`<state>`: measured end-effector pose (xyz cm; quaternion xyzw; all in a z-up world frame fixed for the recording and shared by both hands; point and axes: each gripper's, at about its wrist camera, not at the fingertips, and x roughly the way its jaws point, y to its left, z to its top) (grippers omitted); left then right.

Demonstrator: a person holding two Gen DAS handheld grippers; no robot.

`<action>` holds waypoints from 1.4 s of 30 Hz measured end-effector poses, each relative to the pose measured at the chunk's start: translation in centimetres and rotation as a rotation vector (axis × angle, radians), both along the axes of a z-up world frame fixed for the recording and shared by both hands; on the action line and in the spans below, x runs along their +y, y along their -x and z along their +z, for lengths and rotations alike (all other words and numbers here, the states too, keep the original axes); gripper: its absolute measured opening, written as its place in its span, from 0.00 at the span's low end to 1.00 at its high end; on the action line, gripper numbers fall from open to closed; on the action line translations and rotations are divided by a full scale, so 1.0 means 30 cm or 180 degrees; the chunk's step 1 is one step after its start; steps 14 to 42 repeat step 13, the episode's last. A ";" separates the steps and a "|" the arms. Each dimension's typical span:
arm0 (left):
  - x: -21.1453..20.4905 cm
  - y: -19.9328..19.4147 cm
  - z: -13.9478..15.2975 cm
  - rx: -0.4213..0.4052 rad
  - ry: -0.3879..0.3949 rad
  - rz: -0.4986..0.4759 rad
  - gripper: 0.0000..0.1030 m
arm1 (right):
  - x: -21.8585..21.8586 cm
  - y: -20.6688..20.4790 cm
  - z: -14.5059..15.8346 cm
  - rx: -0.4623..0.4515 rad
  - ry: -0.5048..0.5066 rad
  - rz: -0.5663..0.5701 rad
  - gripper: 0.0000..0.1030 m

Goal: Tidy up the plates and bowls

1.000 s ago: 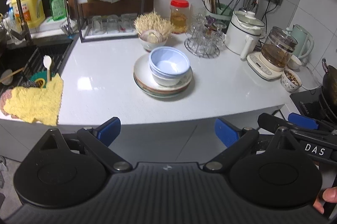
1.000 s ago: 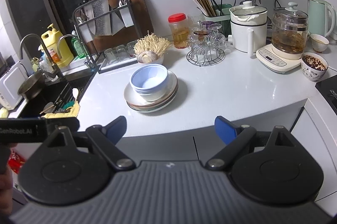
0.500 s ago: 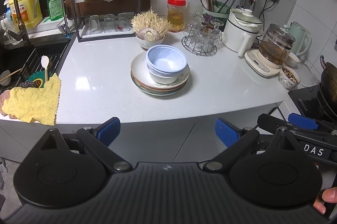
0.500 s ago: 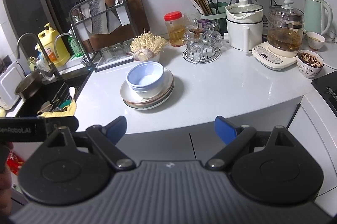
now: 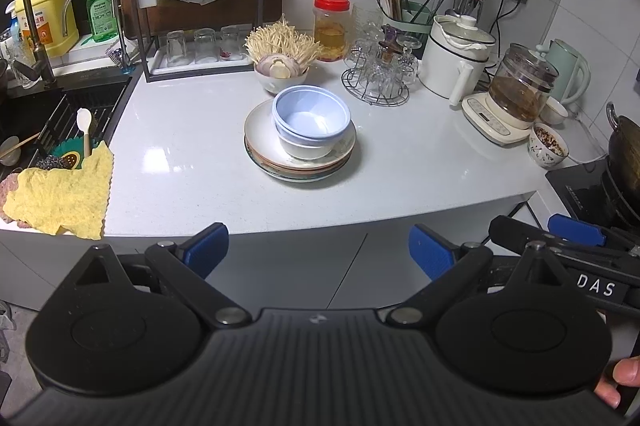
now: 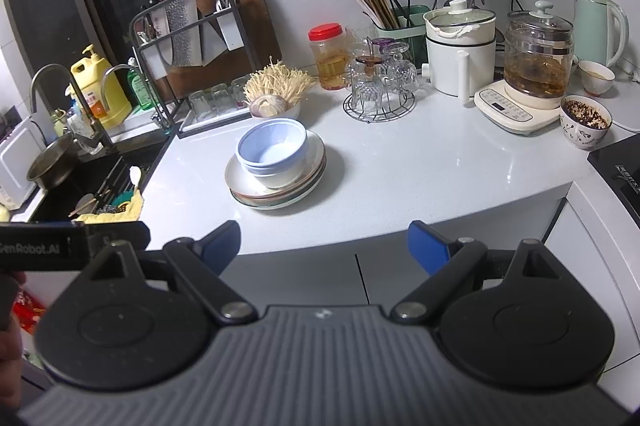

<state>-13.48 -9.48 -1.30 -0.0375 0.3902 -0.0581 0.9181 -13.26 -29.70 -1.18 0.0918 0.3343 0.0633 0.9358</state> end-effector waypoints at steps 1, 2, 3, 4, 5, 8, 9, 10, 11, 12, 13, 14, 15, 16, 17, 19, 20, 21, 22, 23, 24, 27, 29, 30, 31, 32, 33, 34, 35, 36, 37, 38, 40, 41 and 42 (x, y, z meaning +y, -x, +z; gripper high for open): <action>-0.001 0.000 0.000 0.0001 0.0004 0.0000 0.96 | 0.001 0.000 0.000 -0.0005 0.0003 -0.0004 0.89; 0.000 -0.001 0.000 0.0002 0.0005 -0.0002 0.96 | 0.002 0.000 0.001 -0.0006 0.0005 0.0000 0.89; 0.001 0.000 0.000 0.0002 0.0002 0.0000 0.96 | 0.003 0.000 0.001 -0.0005 0.0006 0.0008 0.89; 0.002 0.000 0.000 -0.0004 0.0004 -0.0004 0.96 | 0.004 0.001 0.001 -0.0003 0.0010 0.0009 0.89; -0.001 0.002 0.002 -0.0008 0.0007 -0.0004 0.96 | 0.004 0.002 0.001 -0.0006 0.0013 0.0011 0.89; -0.005 0.004 0.000 0.0001 0.0015 -0.0009 0.96 | 0.004 0.005 0.002 -0.0004 0.0016 0.0005 0.89; -0.009 0.006 -0.001 0.0002 0.0023 -0.0009 0.96 | 0.002 0.007 0.004 -0.0010 0.0019 0.0000 0.89; -0.010 0.006 -0.002 0.0009 0.0027 -0.0010 0.96 | 0.000 0.007 0.006 -0.0017 0.0022 -0.0009 0.89; -0.010 0.005 -0.002 0.0012 0.0032 -0.0009 0.96 | -0.002 0.008 0.006 -0.0019 0.0018 -0.0017 0.89; -0.011 0.007 -0.002 0.0008 0.0035 -0.0009 0.96 | -0.003 0.008 0.006 -0.0019 0.0012 -0.0022 0.89; -0.011 0.007 -0.003 -0.0002 0.0026 -0.0013 0.96 | -0.004 0.008 0.006 -0.0021 0.0012 -0.0020 0.89; -0.011 0.007 -0.003 -0.0002 0.0026 -0.0013 0.96 | -0.004 0.008 0.006 -0.0021 0.0012 -0.0020 0.89; -0.011 0.007 -0.003 -0.0002 0.0026 -0.0013 0.96 | -0.004 0.008 0.006 -0.0021 0.0012 -0.0020 0.89; -0.011 0.007 -0.003 -0.0002 0.0026 -0.0013 0.96 | -0.004 0.008 0.006 -0.0021 0.0012 -0.0020 0.89; -0.011 0.007 -0.003 -0.0002 0.0026 -0.0013 0.96 | -0.004 0.008 0.006 -0.0021 0.0012 -0.0020 0.89; -0.011 0.007 -0.003 -0.0002 0.0026 -0.0013 0.96 | -0.004 0.008 0.006 -0.0021 0.0012 -0.0020 0.89; -0.011 0.007 -0.003 -0.0002 0.0026 -0.0013 0.96 | -0.004 0.008 0.006 -0.0021 0.0012 -0.0020 0.89; -0.011 0.007 -0.003 -0.0002 0.0026 -0.0013 0.96 | -0.004 0.008 0.006 -0.0021 0.0012 -0.0020 0.89; -0.011 0.007 -0.003 -0.0002 0.0026 -0.0013 0.96 | -0.004 0.008 0.006 -0.0021 0.0012 -0.0020 0.89; -0.011 0.007 -0.003 -0.0002 0.0026 -0.0013 0.96 | -0.004 0.008 0.006 -0.0021 0.0012 -0.0020 0.89; -0.011 0.007 -0.003 -0.0002 0.0026 -0.0013 0.96 | -0.004 0.008 0.006 -0.0021 0.0012 -0.0020 0.89; -0.011 0.007 -0.003 -0.0002 0.0026 -0.0013 0.96 | -0.004 0.008 0.006 -0.0021 0.0012 -0.0020 0.89; -0.011 0.007 -0.003 -0.0002 0.0026 -0.0013 0.96 | -0.004 0.008 0.006 -0.0021 0.0012 -0.0020 0.89; -0.011 0.007 -0.003 -0.0002 0.0026 -0.0013 0.96 | -0.004 0.008 0.006 -0.0021 0.0012 -0.0020 0.89; -0.011 0.007 -0.003 -0.0002 0.0026 -0.0013 0.96 | -0.004 0.008 0.006 -0.0021 0.0012 -0.0020 0.89; -0.011 0.007 -0.003 -0.0002 0.0026 -0.0013 0.96 | -0.004 0.008 0.006 -0.0021 0.0012 -0.0020 0.89; -0.011 0.007 -0.003 -0.0002 0.0026 -0.0013 0.96 | -0.004 0.008 0.006 -0.0021 0.0012 -0.0020 0.89; -0.011 0.007 -0.003 -0.0002 0.0026 -0.0013 0.96 | -0.004 0.008 0.006 -0.0021 0.0012 -0.0020 0.89; -0.011 0.007 -0.003 -0.0002 0.0026 -0.0013 0.96 | -0.004 0.008 0.006 -0.0021 0.0012 -0.0020 0.89; -0.011 0.007 -0.003 -0.0002 0.0026 -0.0013 0.96 | -0.004 0.008 0.006 -0.0021 0.0012 -0.0020 0.89; -0.011 0.007 -0.003 -0.0002 0.0026 -0.0013 0.96 | -0.004 0.008 0.006 -0.0021 0.0012 -0.0020 0.89; -0.011 0.007 -0.003 -0.0002 0.0026 -0.0013 0.96 | -0.004 0.008 0.006 -0.0021 0.0012 -0.0020 0.89; -0.011 0.007 -0.003 -0.0002 0.0026 -0.0013 0.96 | -0.004 0.008 0.006 -0.0021 0.0012 -0.0020 0.89; -0.011 0.007 -0.003 -0.0002 0.0026 -0.0013 0.96 | -0.004 0.008 0.006 -0.0021 0.0012 -0.0020 0.89; -0.011 0.007 -0.003 -0.0002 0.0026 -0.0013 0.96 | -0.004 0.008 0.006 -0.0021 0.0012 -0.0020 0.89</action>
